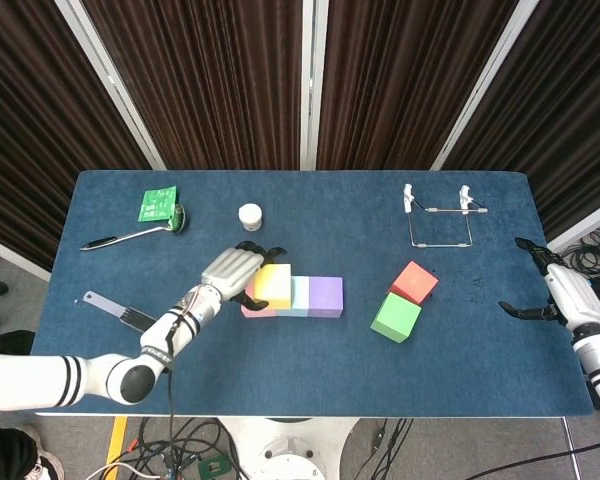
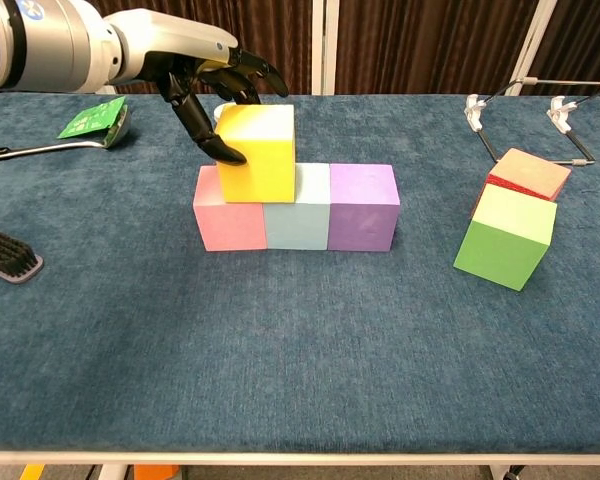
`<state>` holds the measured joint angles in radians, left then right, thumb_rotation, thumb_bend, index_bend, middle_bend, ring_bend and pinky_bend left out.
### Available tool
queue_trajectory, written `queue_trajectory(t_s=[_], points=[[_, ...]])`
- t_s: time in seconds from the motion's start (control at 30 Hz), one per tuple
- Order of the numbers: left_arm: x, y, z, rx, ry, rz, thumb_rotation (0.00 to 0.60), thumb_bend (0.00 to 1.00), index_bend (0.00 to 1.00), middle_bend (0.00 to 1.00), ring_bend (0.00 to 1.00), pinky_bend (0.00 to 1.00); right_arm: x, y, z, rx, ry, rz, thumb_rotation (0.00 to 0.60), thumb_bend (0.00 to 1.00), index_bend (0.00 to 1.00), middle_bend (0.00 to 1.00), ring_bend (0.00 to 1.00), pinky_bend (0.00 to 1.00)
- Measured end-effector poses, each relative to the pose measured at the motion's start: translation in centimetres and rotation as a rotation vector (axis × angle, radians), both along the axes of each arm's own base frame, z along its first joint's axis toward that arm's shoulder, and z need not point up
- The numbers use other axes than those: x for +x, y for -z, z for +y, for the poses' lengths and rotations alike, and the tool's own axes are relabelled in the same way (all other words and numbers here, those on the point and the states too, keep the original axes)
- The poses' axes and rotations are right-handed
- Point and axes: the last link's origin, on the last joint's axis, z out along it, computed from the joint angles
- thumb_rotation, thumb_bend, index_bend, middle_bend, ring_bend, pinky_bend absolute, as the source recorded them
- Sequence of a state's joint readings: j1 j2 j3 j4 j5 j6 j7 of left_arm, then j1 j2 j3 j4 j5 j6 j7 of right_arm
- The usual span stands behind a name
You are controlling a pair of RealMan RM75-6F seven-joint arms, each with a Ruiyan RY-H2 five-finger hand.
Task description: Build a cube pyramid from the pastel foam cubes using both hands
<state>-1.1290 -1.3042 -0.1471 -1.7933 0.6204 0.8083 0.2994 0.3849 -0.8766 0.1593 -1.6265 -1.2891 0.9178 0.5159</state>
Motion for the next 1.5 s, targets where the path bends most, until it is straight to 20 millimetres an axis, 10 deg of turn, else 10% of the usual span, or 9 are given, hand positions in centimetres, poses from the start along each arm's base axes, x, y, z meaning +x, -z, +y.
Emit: queue_trajectory(t_s=[1.5], points=[[-0.45,-0.16,-0.27,-0.008,-0.02,-0.008,0.6,0.22,0.1,0.17,0.11,0.09,-0.19,0.11,0.05,0.025,0.01,0.013,0.6,0.12,0.0,0.07,0.0,0.0]])
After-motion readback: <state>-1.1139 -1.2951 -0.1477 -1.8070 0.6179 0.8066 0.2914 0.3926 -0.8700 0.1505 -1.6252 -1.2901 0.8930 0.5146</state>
